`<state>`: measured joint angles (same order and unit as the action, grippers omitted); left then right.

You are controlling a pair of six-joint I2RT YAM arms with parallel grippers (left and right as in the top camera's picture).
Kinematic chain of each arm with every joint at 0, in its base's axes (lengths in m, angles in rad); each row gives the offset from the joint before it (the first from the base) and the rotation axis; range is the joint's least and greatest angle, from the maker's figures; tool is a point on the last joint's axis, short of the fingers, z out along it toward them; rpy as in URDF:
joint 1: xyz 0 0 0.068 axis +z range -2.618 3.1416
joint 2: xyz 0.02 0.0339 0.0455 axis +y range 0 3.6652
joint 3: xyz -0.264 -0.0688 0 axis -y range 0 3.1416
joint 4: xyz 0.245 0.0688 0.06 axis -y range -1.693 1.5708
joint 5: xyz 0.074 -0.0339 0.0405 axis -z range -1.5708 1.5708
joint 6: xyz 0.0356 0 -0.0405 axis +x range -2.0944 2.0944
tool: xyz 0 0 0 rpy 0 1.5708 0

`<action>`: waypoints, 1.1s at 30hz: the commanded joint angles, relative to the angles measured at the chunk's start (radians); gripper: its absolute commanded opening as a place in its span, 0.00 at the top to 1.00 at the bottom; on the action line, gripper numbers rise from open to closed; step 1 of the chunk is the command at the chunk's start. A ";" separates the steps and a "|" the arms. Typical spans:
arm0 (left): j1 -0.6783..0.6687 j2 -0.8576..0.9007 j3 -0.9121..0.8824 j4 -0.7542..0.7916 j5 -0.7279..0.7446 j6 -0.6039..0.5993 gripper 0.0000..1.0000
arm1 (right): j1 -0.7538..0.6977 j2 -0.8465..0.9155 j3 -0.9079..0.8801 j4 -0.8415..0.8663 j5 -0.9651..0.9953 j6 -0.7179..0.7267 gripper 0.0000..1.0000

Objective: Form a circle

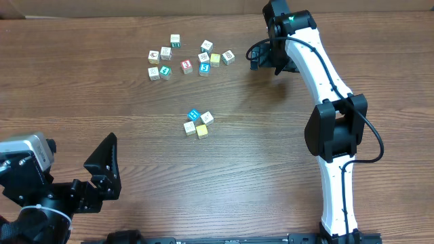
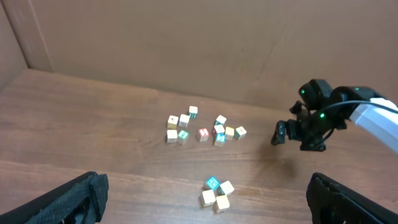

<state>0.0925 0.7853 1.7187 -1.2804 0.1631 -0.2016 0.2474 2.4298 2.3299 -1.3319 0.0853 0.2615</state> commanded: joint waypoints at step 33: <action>-0.021 -0.781 -1.178 1.232 -0.118 -0.016 0.01 | -0.004 -0.040 0.014 0.003 0.007 0.000 0.00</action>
<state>0.0837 0.0231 0.6209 -0.1257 0.0540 -0.2096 0.2474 2.4298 2.3299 -1.3319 0.0856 0.2611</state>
